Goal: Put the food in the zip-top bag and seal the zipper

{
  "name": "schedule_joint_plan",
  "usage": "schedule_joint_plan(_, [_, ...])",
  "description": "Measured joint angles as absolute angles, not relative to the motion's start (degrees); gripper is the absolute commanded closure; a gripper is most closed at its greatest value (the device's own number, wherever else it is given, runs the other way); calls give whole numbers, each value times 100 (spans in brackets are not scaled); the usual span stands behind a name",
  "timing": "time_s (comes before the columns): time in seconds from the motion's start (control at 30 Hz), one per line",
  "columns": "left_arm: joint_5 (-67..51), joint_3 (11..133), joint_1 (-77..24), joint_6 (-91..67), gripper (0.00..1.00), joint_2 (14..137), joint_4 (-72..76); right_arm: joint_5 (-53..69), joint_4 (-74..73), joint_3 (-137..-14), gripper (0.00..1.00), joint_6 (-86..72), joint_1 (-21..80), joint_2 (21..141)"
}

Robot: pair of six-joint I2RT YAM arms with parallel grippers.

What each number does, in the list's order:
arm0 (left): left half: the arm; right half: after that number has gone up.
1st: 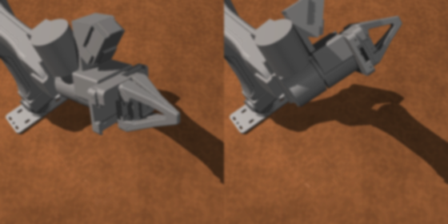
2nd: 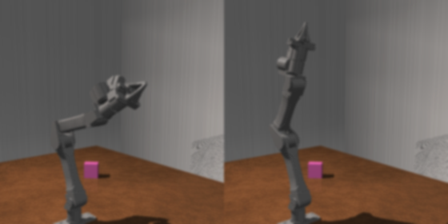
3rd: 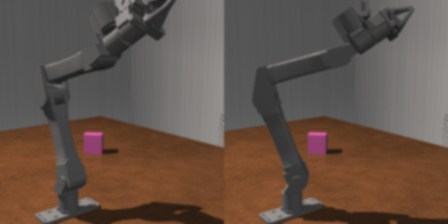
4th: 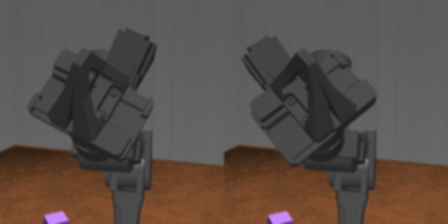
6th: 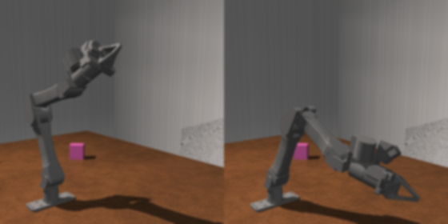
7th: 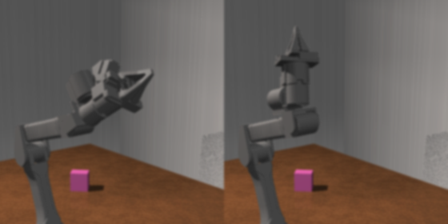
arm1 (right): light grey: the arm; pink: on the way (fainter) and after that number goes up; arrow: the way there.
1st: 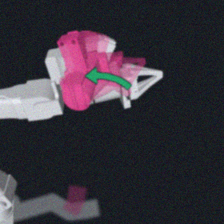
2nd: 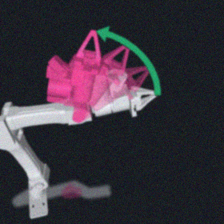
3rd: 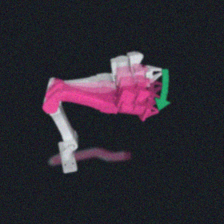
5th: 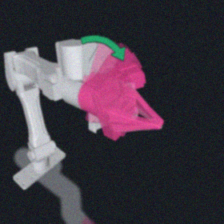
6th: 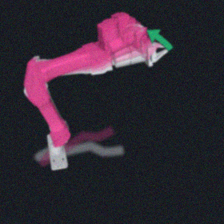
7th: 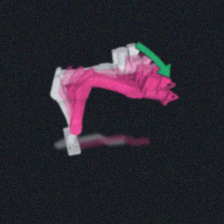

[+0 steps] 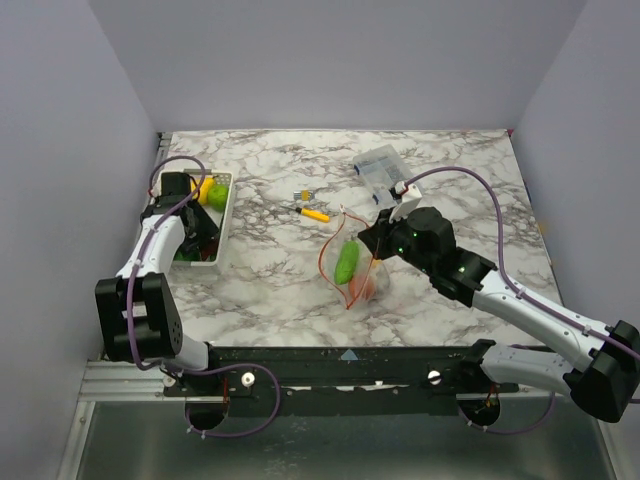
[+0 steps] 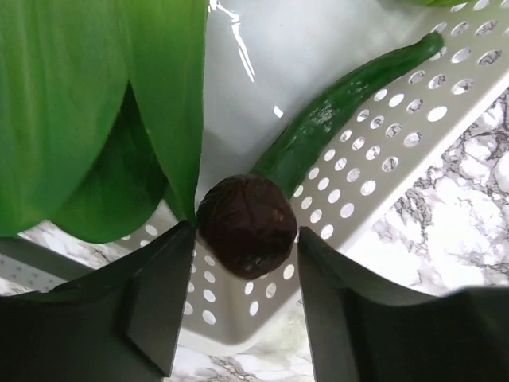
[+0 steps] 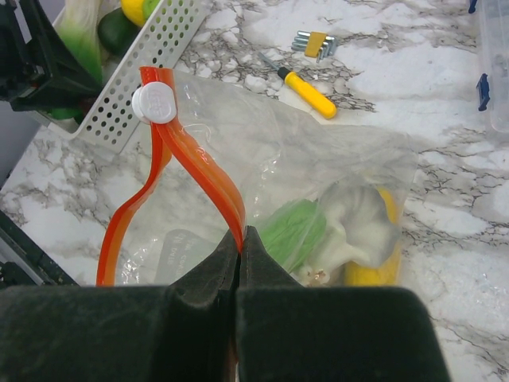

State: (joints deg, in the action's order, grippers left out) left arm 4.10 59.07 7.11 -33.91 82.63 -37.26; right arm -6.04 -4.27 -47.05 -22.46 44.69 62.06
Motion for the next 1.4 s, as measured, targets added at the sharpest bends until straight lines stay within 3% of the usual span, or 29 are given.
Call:
schedule_joint_plan(0.07, [368, 5907, 711, -3395, 27, 8383, -3691, -604, -427, -4705, 99, -2246, 4469, 6206])
schedule_joint_plan(0.2, [296, 5905, 711, -3402, 23, 8344, -3559, -604, -427, -4705, 99, -2246, 4469, 6206])
schedule_joint_plan(0.53, [231, 6222, 714, -3883, 35, 8246, -3951, -580, -421, -4705, 99, -2246, 4469, 6226])
schedule_joint_plan(0.67, [233, 6224, 714, -4309, 47, 8248, -4014, -548, -416, -4705, 99, -2246, 4469, 6230])
schedule_joint_plan(0.93, [340, 6818, 714, -4469, 35, 9183, -3868, -513, -412, -4705, 99, -2248, 4469, 6246])
schedule_joint_plan(1.4, [913, 7253, 714, -4108, 37, 10309, -3951, -504, -412, -4703, 99, -2246, 4469, 6246])
